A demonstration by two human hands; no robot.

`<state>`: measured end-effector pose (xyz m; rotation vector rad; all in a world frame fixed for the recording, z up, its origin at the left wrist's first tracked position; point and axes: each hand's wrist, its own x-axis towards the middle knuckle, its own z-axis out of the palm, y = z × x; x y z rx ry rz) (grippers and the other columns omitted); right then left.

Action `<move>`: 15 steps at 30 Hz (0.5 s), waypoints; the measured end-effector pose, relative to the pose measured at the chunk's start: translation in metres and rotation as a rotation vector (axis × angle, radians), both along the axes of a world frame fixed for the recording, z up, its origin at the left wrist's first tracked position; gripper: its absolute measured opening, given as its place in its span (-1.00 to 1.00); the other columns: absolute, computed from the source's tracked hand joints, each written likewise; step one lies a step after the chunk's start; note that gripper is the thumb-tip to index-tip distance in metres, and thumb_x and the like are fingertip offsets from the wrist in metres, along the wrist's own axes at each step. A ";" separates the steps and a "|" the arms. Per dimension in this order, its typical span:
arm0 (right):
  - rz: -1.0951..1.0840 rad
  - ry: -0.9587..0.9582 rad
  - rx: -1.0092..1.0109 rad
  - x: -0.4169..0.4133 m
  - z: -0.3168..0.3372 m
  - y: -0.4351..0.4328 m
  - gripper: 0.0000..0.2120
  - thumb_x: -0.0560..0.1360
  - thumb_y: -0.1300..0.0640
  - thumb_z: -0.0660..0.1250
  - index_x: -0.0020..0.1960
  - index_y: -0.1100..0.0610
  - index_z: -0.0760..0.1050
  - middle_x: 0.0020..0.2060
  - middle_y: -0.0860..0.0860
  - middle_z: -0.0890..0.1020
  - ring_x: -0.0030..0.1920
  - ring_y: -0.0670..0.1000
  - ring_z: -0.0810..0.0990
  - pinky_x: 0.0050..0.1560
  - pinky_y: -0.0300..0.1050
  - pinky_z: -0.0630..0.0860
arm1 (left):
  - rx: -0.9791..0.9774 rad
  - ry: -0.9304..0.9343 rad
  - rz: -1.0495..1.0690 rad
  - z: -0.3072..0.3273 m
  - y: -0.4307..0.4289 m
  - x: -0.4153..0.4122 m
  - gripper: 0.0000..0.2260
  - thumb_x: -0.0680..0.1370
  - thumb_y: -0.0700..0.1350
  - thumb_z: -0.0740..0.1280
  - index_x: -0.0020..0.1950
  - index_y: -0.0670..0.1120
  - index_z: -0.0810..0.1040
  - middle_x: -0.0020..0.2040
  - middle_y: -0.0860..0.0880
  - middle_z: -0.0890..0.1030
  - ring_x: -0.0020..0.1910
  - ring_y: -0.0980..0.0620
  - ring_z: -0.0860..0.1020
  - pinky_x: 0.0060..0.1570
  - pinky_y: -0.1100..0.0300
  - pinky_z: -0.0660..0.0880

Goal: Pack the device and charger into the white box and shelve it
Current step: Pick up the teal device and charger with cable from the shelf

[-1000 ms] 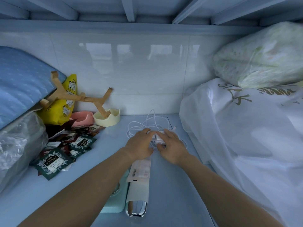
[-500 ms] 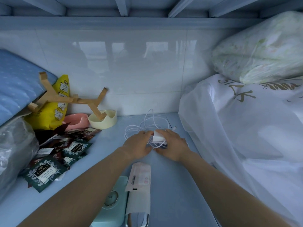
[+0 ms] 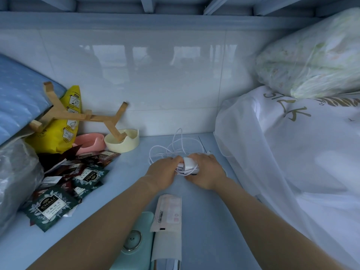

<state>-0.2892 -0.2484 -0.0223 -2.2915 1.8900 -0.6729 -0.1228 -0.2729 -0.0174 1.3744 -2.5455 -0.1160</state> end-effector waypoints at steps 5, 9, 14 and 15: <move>-0.076 0.002 0.037 0.008 -0.001 0.009 -0.58 0.32 -0.14 0.35 0.09 0.06 0.43 0.03 0.06 0.56 0.10 0.11 0.48 0.15 -0.09 0.31 | 0.006 0.001 -0.029 0.007 0.009 0.004 -0.70 0.51 -0.22 0.24 0.25 -0.08 0.38 0.18 -0.14 0.53 0.12 -0.14 0.49 0.02 0.07 0.41; -0.147 -0.035 0.100 0.010 0.002 0.030 -0.51 0.26 -0.15 0.40 0.10 0.04 0.41 0.01 0.08 0.54 0.08 0.14 0.43 0.05 -0.07 0.42 | 0.024 0.033 -0.067 0.008 0.026 0.010 -0.71 0.51 -0.21 0.25 0.22 -0.06 0.41 0.15 -0.09 0.55 0.10 -0.10 0.50 0.04 -0.01 0.45; -0.182 -0.015 0.100 0.007 0.004 0.058 -0.56 0.25 -0.15 0.38 0.04 0.02 0.43 -0.03 0.04 0.59 0.04 0.12 0.50 -0.15 -0.18 0.36 | 0.054 0.147 -0.085 0.010 0.053 0.012 -0.64 0.49 -0.21 0.28 0.25 0.04 0.42 0.19 -0.01 0.50 0.14 -0.02 0.48 0.08 0.02 0.46; -0.190 -0.015 0.088 0.006 0.004 0.064 -0.57 0.25 -0.15 0.37 0.04 0.00 0.43 -0.03 0.02 0.60 0.04 0.11 0.51 -0.17 -0.20 0.34 | 0.061 0.173 -0.088 0.011 0.058 0.013 -0.62 0.49 -0.20 0.29 0.28 0.06 0.41 0.22 0.01 0.47 0.16 0.01 0.47 0.12 0.03 0.45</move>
